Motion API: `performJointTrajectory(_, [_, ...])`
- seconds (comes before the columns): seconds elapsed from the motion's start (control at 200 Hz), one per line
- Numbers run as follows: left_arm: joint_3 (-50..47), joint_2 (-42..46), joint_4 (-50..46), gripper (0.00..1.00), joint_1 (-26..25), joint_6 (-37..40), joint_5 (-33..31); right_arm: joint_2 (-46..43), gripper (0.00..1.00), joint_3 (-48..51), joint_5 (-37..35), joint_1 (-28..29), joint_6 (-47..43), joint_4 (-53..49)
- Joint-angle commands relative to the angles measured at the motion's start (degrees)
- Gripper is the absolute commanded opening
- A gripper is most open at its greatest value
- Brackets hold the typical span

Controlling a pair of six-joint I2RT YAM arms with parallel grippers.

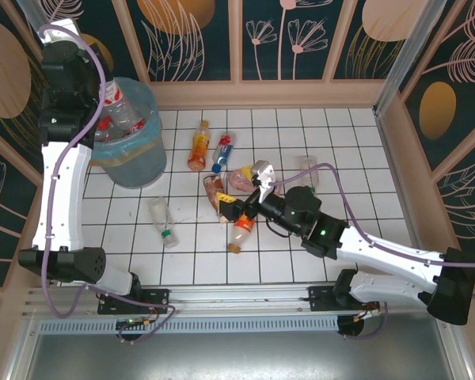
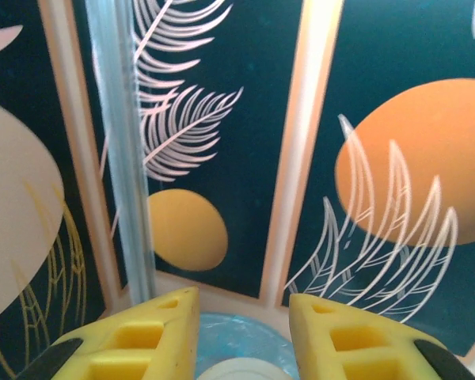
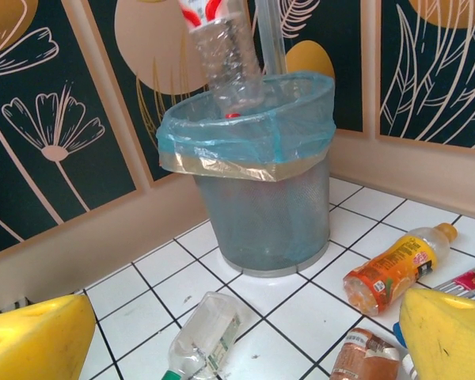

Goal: Put the plastic bottles in the bin

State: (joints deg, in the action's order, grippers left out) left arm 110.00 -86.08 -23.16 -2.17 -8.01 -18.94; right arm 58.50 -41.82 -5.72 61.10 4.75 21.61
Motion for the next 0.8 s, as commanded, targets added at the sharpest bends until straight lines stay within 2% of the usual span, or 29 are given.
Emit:
performJointTrajectory(0.0, [-2.4,1.2,4.7,0.00,1.9,-1.6,0.6,-1.9,0.99,0.8,-2.3,0.4,-1.1,0.4])
performJointTrajectory(0.075, [-6.0,1.4,6.3,0.00,3.5,-3.1,0.8,-1.6,0.99,0.9,-2.1,0.4,-1.0,0.9])
performJointTrajectory(0.18, [-10.6,1.5,8.2,0.00,5.7,-6.4,4.5,-0.9,0.99,0.7,-1.8,0.5,-1.2,1.6])
performJointTrajectory(0.42, [-18.2,0.0,9.8,0.00,5.9,-7.3,11.5,1.6,0.99,-0.1,-1.2,0.6,-1.3,1.6])
performJointTrajectory(0.686, [-29.0,-0.9,12.8,0.00,5.8,-6.1,12.3,3.8,0.99,-0.1,-1.9,1.0,-0.5,2.1])
performJointTrajectory(0.796, [-30.4,-2.3,12.9,0.00,5.9,-4.9,12.8,4.4,0.99,-0.2,-1.9,1.1,-0.7,2.0])
